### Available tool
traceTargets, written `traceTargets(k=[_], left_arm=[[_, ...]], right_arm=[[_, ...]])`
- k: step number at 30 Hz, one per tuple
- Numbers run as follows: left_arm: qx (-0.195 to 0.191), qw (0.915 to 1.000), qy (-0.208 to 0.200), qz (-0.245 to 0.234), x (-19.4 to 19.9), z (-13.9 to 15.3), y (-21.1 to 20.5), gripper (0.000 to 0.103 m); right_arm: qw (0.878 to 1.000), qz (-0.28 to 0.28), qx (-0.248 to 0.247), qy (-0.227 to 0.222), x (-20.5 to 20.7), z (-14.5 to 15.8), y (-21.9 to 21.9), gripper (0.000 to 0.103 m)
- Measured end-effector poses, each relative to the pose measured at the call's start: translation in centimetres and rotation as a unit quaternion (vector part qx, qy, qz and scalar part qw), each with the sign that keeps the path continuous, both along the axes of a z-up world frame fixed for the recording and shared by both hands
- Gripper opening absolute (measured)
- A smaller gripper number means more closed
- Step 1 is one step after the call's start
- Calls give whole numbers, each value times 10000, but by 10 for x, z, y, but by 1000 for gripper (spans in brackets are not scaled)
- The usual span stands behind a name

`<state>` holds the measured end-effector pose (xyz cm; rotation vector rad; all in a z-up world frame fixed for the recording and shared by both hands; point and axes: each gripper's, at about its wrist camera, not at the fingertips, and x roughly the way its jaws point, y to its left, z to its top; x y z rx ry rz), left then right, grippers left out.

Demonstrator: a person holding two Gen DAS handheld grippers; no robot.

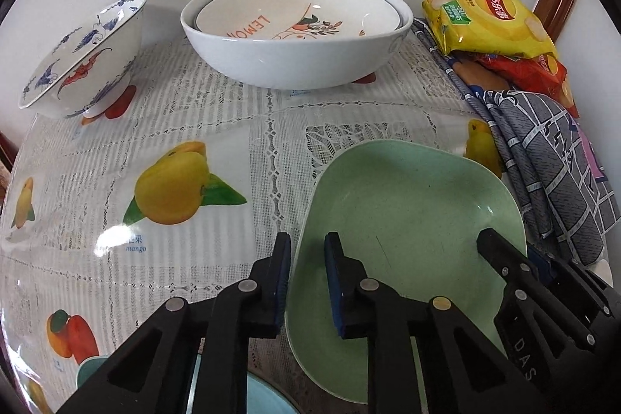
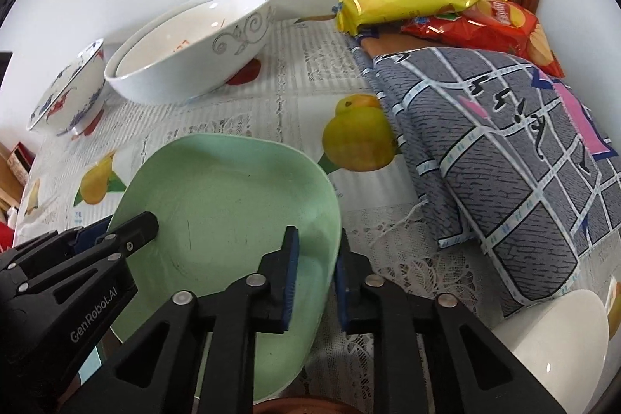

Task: Organize plates and bowls
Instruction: 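Close the left gripper on the green plate rim while the right gripper grips it too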

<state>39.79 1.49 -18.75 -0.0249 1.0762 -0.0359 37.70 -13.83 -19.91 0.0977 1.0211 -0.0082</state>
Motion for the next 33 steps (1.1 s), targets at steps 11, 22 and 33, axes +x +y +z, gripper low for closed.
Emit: traceTargets(k=[11,22,33], left_arm=[[-174,9991,-374,20,-27,40,5,10],[-369,9963,-769,-122,-73,85,-7,8],[-430,9929,-1097,-190,-115,119,-12,8]], right_arm=[[9984,-143,311,-455,-17,33,-14,6],[9946,-304,592,-803,-63,77,-29,5],[9909,-363,688,-1098,-105,111,-36,5]])
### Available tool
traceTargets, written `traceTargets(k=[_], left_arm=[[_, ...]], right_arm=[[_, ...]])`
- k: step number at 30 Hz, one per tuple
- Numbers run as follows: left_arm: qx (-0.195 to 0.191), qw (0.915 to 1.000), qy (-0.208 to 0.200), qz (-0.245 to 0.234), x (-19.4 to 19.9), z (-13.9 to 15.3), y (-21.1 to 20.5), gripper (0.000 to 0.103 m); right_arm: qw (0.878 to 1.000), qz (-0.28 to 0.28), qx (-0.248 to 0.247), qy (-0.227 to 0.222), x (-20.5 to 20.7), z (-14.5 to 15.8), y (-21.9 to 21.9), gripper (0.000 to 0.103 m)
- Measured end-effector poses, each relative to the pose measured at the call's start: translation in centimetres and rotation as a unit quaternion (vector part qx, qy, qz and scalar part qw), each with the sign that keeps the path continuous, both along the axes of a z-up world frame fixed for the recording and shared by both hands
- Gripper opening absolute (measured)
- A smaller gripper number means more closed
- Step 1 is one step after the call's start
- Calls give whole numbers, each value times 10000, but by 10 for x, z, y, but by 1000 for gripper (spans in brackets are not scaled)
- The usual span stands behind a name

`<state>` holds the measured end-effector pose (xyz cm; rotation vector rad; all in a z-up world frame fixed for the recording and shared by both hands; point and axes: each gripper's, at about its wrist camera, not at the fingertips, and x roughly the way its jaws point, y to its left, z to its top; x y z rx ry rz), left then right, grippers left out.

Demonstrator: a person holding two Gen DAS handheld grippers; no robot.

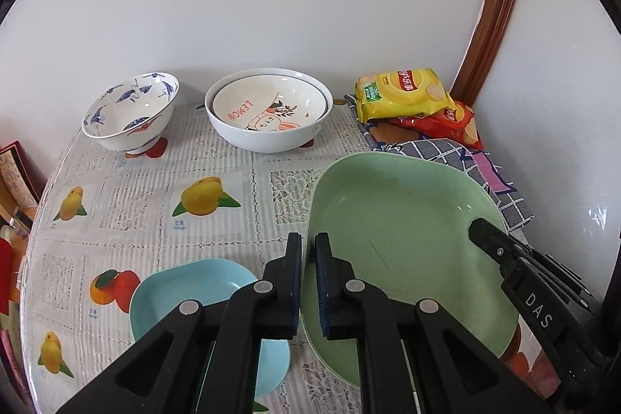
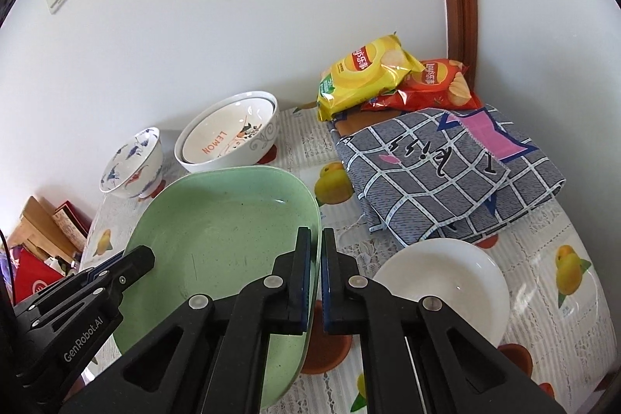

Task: Organize plates and bowls
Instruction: 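Close the left gripper on the green plate rim while the right gripper grips it too, then lift the green plate with both grippers toward the blue-pink plate stack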

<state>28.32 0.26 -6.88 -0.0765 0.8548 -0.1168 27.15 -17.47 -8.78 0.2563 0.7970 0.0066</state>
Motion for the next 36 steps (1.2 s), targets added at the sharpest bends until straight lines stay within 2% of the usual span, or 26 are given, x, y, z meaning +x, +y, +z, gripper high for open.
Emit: traceTargets(k=[18,36], left_arm=[[-151,9993,-337,81,-51,35,20,8],[-199,9983,-515,190,-71,50,37,8]], right_arm=[[9991,73,-138,-397,-50,41,15,4],[9977,174,-167,-632,-73,60,33,4]])
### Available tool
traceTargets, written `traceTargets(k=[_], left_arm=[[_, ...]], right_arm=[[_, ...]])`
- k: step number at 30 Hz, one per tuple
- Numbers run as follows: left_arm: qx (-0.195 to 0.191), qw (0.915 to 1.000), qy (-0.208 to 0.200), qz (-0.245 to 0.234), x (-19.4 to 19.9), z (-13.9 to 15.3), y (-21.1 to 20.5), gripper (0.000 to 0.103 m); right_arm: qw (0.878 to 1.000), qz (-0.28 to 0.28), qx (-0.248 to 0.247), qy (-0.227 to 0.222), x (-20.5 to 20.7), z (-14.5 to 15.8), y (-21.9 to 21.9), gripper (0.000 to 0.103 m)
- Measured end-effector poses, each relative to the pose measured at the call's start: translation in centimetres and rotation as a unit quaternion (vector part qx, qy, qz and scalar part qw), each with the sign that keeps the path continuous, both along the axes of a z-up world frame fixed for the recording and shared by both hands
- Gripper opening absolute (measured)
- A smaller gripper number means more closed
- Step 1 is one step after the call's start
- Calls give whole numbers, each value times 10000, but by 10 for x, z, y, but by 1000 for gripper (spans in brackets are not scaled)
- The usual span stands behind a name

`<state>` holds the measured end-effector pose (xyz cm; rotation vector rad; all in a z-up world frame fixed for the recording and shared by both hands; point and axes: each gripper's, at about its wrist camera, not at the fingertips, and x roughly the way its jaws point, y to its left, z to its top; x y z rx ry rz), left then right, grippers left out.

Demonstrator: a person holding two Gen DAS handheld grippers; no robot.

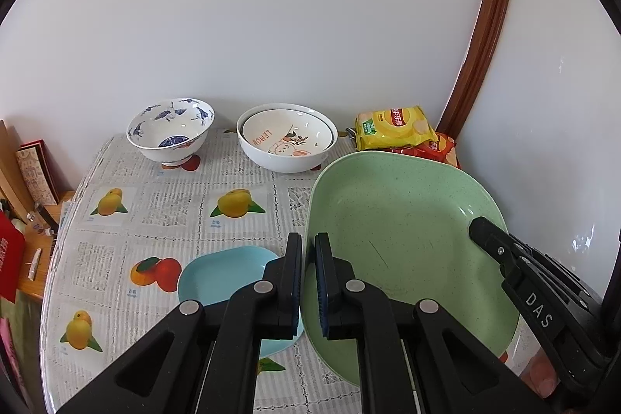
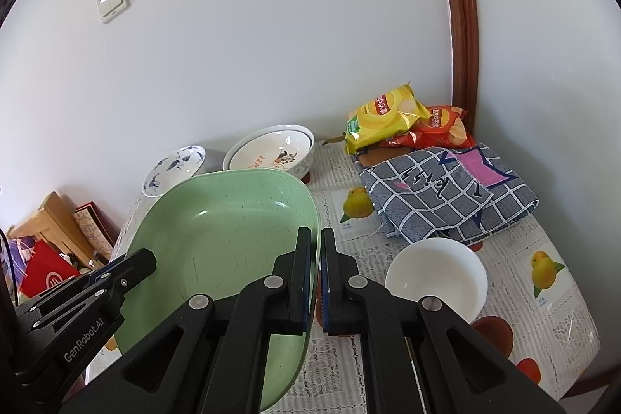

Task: Organize plates and bowls
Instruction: 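Lift the green plate with both grippers toward the blue-pink plate stack, then carry the green plate over the light-blue plate and lower it with both grippers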

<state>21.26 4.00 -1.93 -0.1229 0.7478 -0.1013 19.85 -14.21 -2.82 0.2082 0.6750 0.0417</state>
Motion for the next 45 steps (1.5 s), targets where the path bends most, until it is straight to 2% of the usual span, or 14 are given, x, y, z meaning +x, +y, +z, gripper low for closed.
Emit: traceTargets(k=[17,45], left_arm=[[-99,9998,14,156,-8,0,24,8],[-221,9988,266,341,-1,-21,54,7]], right_arm=[[9999,154,-16,-35,-2,0,22,4],[9991,343,-149,206,13,-17,53,4]])
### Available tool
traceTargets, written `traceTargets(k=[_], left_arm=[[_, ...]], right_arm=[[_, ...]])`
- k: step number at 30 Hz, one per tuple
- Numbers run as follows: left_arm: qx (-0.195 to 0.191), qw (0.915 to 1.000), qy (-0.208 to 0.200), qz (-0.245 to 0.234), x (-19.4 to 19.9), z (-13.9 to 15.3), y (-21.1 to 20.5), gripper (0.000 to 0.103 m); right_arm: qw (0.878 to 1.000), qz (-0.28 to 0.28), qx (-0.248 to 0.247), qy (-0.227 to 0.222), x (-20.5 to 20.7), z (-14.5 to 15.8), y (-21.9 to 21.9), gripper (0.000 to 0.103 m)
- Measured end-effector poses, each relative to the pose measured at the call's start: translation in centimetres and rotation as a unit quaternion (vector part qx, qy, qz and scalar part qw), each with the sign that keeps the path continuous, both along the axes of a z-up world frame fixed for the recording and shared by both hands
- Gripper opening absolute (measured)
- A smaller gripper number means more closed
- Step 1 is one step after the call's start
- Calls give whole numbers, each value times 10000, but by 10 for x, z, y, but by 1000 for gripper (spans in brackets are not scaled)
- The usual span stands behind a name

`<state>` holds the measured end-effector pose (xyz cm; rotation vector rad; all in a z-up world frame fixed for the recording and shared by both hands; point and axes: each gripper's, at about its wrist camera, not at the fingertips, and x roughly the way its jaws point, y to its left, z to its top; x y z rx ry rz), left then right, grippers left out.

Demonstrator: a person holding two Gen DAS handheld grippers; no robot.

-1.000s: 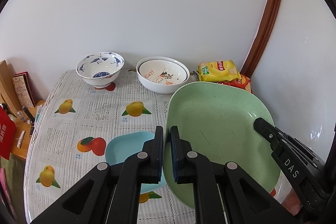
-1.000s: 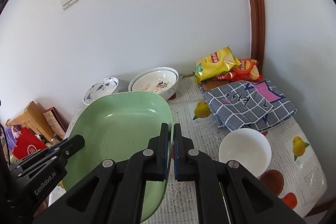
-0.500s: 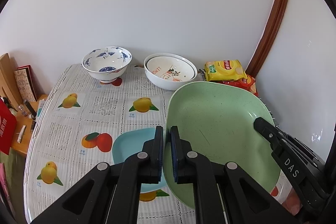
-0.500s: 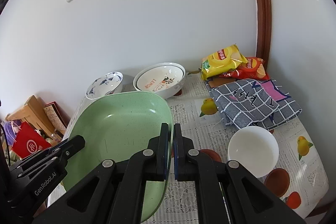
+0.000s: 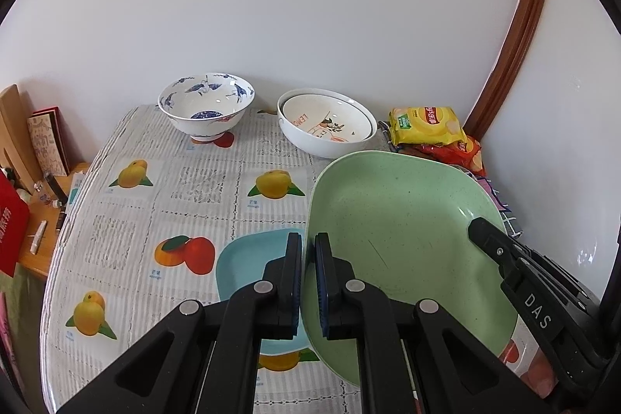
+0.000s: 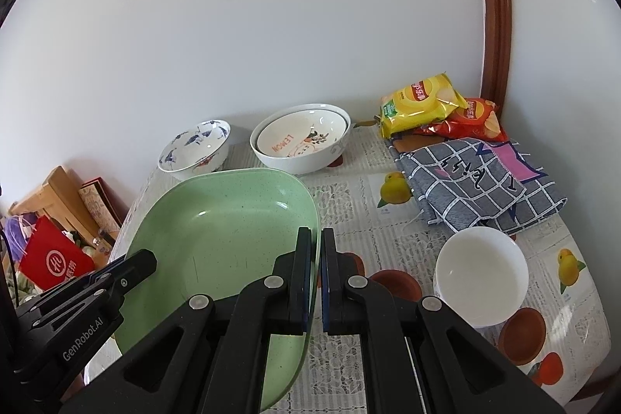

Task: Organize plates and bowls
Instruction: 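Carry the green plate over the light-blue plate and lower it with both grippers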

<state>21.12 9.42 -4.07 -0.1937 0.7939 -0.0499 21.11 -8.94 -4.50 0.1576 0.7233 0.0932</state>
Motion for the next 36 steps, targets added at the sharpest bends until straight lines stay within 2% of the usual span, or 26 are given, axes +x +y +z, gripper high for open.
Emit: traceTargets(k=[21,36], left_arm=[[-97,9993,294,186,7,-31,27,8],[-96,9971,667,362,16,-69,47,8]], right_arm=[[9994,170,-115,270,17,-24,26,4],[9974,384,-160,596,35,-60,48,4]])
